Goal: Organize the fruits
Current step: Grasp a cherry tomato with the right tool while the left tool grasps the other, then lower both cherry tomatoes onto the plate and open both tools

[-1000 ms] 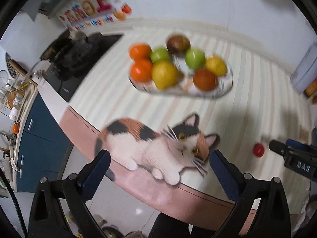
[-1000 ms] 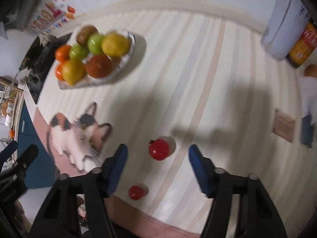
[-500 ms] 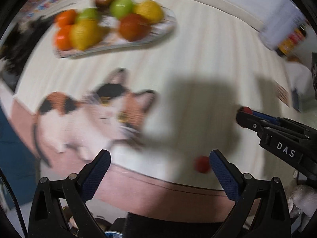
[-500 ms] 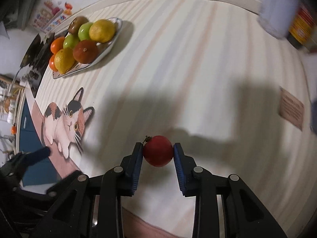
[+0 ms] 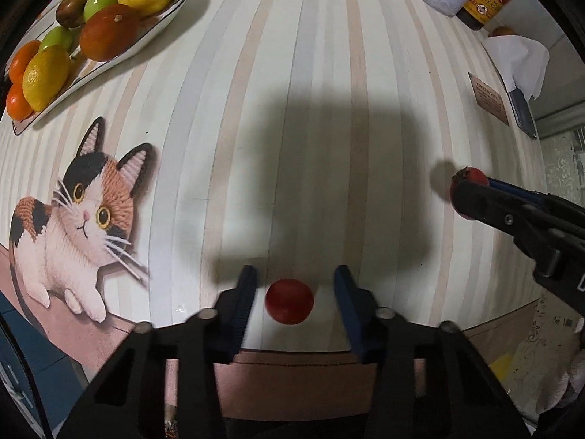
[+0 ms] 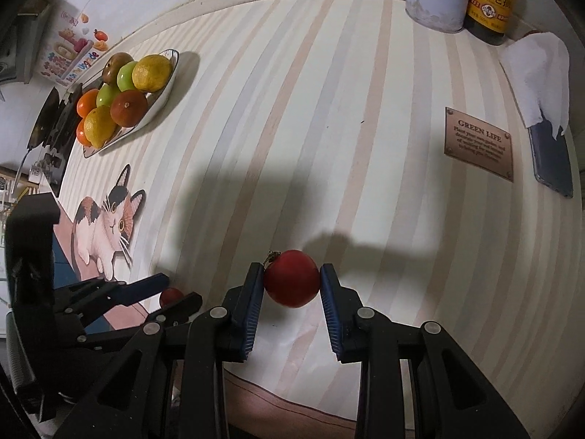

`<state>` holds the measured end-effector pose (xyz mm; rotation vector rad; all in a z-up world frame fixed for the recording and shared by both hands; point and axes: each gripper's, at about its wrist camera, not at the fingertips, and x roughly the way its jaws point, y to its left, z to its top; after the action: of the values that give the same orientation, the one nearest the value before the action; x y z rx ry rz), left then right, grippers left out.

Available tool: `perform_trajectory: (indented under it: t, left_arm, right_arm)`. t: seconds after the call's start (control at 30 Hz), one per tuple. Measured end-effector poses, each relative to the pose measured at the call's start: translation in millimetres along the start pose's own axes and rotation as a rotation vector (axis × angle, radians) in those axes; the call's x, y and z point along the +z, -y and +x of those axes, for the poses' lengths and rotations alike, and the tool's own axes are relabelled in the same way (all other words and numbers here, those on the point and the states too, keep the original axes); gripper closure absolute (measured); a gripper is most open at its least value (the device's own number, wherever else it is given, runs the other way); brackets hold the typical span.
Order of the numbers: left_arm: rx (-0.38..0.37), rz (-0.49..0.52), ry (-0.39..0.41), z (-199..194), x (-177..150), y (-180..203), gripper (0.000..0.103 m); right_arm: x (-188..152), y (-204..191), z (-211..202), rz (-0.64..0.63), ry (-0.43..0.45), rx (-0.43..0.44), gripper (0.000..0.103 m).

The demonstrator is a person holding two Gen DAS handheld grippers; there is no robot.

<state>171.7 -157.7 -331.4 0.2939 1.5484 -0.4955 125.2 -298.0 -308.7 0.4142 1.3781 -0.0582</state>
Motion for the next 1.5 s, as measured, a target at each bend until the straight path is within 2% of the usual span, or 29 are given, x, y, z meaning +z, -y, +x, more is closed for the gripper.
perform_trajectory:
  t: [0.1, 0.2, 0.37, 0.7, 0.8, 0.9, 1.07, 1.3, 1.5]
  left_arm:
    - [-0.01, -0.002, 0.01, 0, 3, 2, 0.081]
    - [-0.022, -0.017, 0.019, -4, 6, -4, 0.087]
    - [-0.041, -0.069, 0.052, -17, 10, -28, 0.089]
    - [-0.103, -0.261, 0.141, -65, 22, -107, 0.089]
    - [-0.2, -0.269, 0.094, -65, 22, -112, 0.086]
    - [-0.291, -0.265, 0.02, -51, 22, -104, 0.08]
    - [-0.327, -0.196, -0.07, -29, 16, -69, 0.078]
    - [-0.221, -0.103, -0.136, 0, 12, -35, 0.077]
    - [-0.191, -0.066, -0.115, 8, 7, -20, 0.078]
  right_arm:
    - [2, -1, -1, -0.002, 0.005, 0.0, 0.069]
    - [4, -4, -2, -0.006, 0.009, 0.008, 0.069]
    - [13, -11, -7, -0.013, 0.026, 0.028, 0.069]
    - [31, -35, -16, -0.034, 0.042, 0.103, 0.069]
    - [33, -39, -13, -0.041, 0.036, 0.106, 0.069]
    - [33, -38, -11, -0.035, 0.03, 0.104, 0.069]
    - [31, -29, -8, -0.008, 0.021, 0.087, 0.069]
    - [29, -15, -10, 0.021, 0.026, 0.067, 0.069]
    - [29, -12, -10, 0.037, 0.033, 0.064, 0.069]
